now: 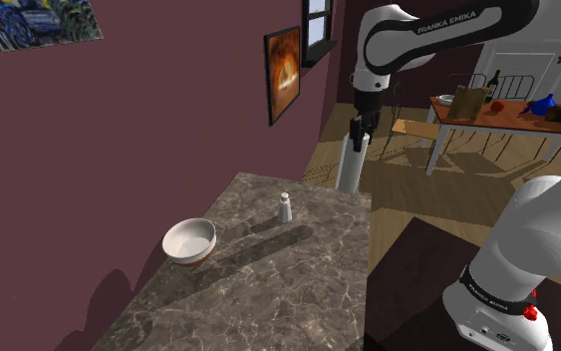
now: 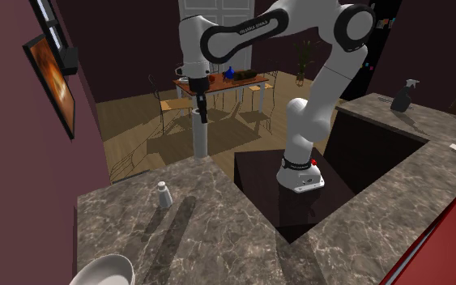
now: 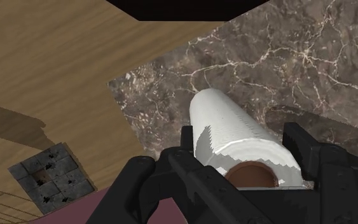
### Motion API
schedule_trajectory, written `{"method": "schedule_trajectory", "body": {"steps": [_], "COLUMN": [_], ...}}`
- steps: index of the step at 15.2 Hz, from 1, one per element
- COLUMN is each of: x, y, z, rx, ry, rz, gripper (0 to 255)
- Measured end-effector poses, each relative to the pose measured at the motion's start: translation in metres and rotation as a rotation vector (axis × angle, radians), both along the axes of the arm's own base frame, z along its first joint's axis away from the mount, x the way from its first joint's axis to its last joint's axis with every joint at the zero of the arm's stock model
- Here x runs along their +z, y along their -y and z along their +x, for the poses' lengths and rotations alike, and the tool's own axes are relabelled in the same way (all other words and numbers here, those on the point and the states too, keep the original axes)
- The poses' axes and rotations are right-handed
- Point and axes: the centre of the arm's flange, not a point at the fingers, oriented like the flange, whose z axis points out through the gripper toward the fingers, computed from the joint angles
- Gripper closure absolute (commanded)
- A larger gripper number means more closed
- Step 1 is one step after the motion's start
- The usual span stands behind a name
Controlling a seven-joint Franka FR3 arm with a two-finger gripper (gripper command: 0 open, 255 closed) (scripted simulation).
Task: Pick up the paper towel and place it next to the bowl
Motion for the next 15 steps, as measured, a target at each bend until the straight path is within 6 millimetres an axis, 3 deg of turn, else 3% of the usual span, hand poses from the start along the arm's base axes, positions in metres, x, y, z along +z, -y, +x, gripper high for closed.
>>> {"method": "schedule_trajectory", "body": {"steps": [15], "x": [0.08], "y": [0.0], "z": [0.0], "rx": [0.0], "ry": [0.0], "rz": [0.0], "gripper": [255]}}
